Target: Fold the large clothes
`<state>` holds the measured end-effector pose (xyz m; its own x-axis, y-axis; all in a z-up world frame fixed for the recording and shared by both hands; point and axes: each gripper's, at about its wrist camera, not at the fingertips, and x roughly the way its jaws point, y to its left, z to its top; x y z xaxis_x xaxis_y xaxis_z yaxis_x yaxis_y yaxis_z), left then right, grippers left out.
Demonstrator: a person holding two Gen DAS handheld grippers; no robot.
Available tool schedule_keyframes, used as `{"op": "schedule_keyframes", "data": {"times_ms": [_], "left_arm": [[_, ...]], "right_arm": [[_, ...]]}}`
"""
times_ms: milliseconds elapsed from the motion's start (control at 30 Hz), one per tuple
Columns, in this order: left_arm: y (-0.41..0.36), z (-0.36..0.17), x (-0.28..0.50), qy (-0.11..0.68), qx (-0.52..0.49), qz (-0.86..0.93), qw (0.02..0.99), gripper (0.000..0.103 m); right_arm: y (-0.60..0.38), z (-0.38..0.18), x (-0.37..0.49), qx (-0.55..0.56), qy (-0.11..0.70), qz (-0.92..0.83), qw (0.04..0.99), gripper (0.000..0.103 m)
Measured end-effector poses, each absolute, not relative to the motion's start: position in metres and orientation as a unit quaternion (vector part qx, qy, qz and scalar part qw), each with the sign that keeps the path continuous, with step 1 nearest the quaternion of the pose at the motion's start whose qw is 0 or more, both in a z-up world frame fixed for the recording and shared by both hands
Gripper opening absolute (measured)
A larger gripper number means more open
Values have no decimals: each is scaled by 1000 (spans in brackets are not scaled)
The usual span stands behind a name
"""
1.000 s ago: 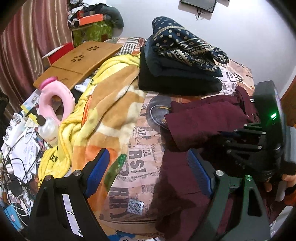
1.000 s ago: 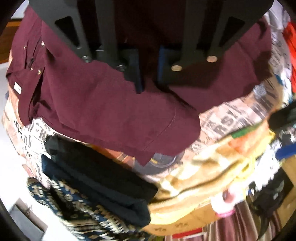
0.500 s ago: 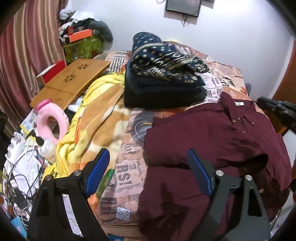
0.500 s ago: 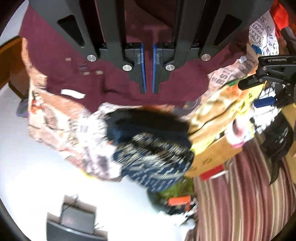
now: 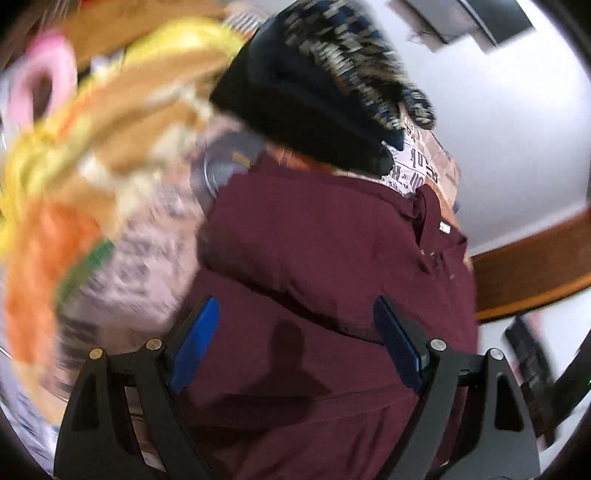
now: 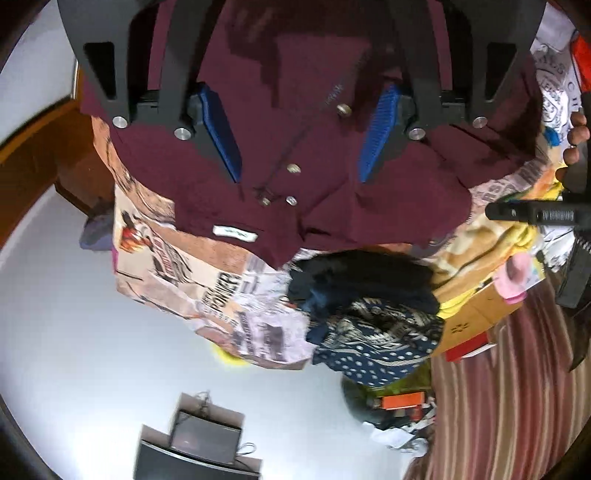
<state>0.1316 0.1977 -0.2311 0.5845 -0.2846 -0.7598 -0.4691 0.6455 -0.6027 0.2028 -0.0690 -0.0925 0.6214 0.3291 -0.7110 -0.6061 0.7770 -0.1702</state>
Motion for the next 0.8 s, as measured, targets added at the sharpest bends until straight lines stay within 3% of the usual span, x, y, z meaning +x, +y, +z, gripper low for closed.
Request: {"op": "schedule_keyframes", "data": {"times_ms": [200, 400, 467, 533, 600, 667, 800], "left_arm": [[194, -263, 157, 469, -487, 27, 736, 85], [181, -287, 192, 488, -511, 35, 706, 73], [177, -288, 200, 490, -504, 57, 709, 64], [173, -281, 204, 488, -487, 74, 721, 28], [167, -270, 207, 484, -478, 72, 729, 12], [158, -255, 212, 483, -453, 70, 746, 5], [136, -213, 226, 463, -388, 62, 794, 3]], "right_arm": [[-94, -100, 206, -188, 365, 244, 879, 62], [-115, -102, 207, -169, 378, 230, 881, 62], [-121, -103, 210, -163, 382, 229, 880, 62], [-127, -104, 213, -156, 389, 225, 880, 62], [-133, -105, 216, -149, 395, 221, 879, 62], [-140, -105, 216, -142, 397, 218, 880, 62], [-154, -105, 220, -124, 403, 210, 882, 62]]}}
